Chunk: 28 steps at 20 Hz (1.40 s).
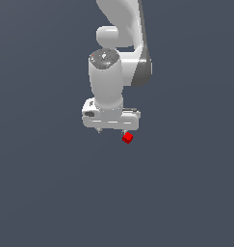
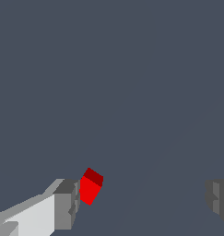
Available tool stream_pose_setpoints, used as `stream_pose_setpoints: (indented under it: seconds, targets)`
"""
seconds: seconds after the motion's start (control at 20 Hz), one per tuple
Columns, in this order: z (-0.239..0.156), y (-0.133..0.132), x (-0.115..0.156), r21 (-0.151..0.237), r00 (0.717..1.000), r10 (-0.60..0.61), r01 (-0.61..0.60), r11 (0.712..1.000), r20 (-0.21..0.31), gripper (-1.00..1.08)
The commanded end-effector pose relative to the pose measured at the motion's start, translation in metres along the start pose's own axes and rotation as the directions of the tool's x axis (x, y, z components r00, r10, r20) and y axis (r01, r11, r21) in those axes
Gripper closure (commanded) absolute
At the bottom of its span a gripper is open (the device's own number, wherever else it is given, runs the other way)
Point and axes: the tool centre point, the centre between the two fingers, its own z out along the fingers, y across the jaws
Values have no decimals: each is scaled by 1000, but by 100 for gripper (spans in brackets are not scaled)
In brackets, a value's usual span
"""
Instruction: Pick up the red cube and move it to a goal position.
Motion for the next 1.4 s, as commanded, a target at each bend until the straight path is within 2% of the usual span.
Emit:
stream_pose_setpoints:
  seconds: [0.0,0.4,0.8,1.05,1.35]
  targets:
    - [0,0,0,0,1000,0,0,1000,0,-92]
    - [11,-3,-7,-3,999,37,-37,999,1,-92]
    - [44,-12,-28,-12,990,143,-143,990,2,-92]
    - [75,-22,-46,-21,970,241,-241,970,3,-92]
    - [114,-38,-66,-32,933,360,-360,932,3,-92]
